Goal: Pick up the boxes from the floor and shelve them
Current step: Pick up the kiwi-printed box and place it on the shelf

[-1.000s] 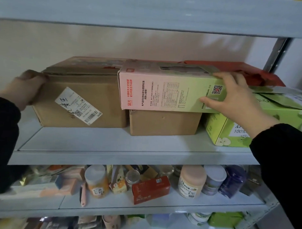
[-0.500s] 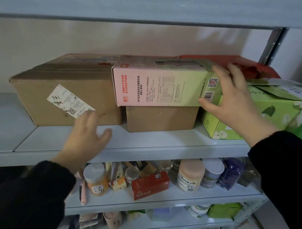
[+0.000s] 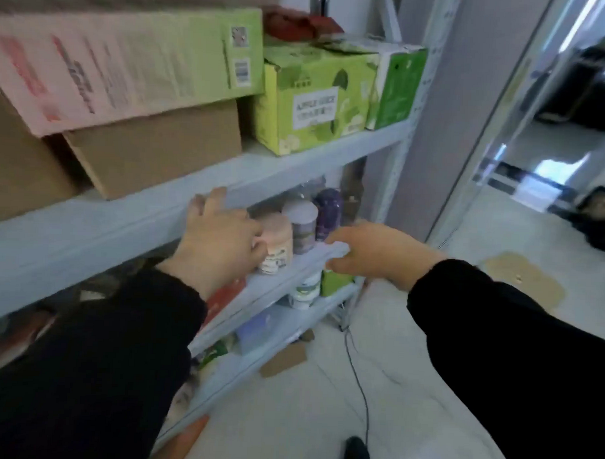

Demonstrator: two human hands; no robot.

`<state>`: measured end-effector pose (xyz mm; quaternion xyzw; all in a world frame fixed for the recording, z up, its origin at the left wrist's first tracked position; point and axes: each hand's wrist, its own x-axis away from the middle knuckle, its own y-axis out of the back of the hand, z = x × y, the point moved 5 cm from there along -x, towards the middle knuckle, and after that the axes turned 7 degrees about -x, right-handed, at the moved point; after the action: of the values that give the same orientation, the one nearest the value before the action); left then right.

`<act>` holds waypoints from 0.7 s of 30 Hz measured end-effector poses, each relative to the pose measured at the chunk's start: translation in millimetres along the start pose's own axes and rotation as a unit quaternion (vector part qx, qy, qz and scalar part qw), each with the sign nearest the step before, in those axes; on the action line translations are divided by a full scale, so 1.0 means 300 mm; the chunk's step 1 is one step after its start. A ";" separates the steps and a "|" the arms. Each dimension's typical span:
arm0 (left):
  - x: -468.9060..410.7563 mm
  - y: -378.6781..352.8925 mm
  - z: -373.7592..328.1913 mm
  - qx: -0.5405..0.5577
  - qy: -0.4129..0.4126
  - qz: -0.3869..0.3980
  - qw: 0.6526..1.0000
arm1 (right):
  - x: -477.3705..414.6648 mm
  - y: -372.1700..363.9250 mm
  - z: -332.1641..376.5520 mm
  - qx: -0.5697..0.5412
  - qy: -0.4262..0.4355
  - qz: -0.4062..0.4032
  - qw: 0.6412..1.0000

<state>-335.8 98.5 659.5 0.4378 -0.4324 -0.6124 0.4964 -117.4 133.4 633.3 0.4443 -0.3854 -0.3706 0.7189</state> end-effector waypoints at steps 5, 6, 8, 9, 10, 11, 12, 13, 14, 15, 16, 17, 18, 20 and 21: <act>0.001 -0.138 -0.513 -0.031 -0.245 0.308 0.919 | 0.420 -0.249 -0.297 -0.041 -0.189 0.170 0.966; 0.031 -0.163 -0.637 -0.051 -0.292 0.353 0.888 | 0.511 -0.287 -0.364 -0.060 -0.220 0.163 0.960; 0.085 -0.184 -0.887 -0.075 -0.362 0.369 0.853 | 0.691 -0.357 -0.502 -0.096 -0.266 0.138 0.949; 0.111 -0.177 -1.014 -0.078 -0.387 0.356 0.847 | 0.785 -0.391 -0.571 -0.117 -0.286 0.127 0.943; 0.136 -0.170 -1.139 -0.077 -0.409 0.341 0.843 | 0.878 -0.422 -0.638 -0.139 -0.310 0.117 0.933; 0.170 -0.149 -1.267 -0.075 -0.433 0.329 0.836 | 0.975 -0.449 -0.700 -0.158 -0.337 0.106 0.922; 0.205 -0.130 -1.393 -0.074 -0.454 0.324 0.826 | 1.069 -0.480 -0.766 -0.177 -0.365 0.098 0.909; 0.245 -0.110 -1.515 -0.071 -0.476 0.323 0.815 | 1.159 -0.515 -0.831 -0.194 -0.388 0.089 0.897; 0.282 -0.097 -1.635 -0.066 -0.497 0.322 0.803 | 1.246 -0.554 -0.898 -0.211 -0.410 0.078 0.884; 0.316 -0.091 -1.753 -0.062 -0.517 0.320 0.792 | 1.332 -0.594 -0.961 -0.227 -0.433 0.066 0.870; 0.351 -0.087 -1.868 -0.061 -0.535 0.318 0.780 | 1.416 -0.639 -1.020 -0.244 -0.456 0.056 0.854; 0.389 -0.085 -1.975 -0.062 -0.553 0.315 0.769 | 1.500 -0.686 -1.070 -0.258 -0.476 0.049 0.839; 0.431 -0.088 -2.078 -0.067 -0.570 0.312 0.757 | 1.579 -0.737 -1.114 -0.275 -0.495 0.048 0.823; 0.518 -0.102 -2.265 -0.081 -0.600 0.309 0.734 | 1.722 -0.841 -1.184 -0.302 -0.525 0.053 0.794; 0.562 -0.110 -2.348 -0.085 -0.615 0.312 0.719 | 1.783 -0.888 -1.211 -0.314 -0.537 0.059 0.781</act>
<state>315.7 -130.4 438.7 -0.2388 -0.7005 -0.5915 0.3200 381.7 -294.5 395.3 -0.1006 -0.5972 -0.6061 0.5156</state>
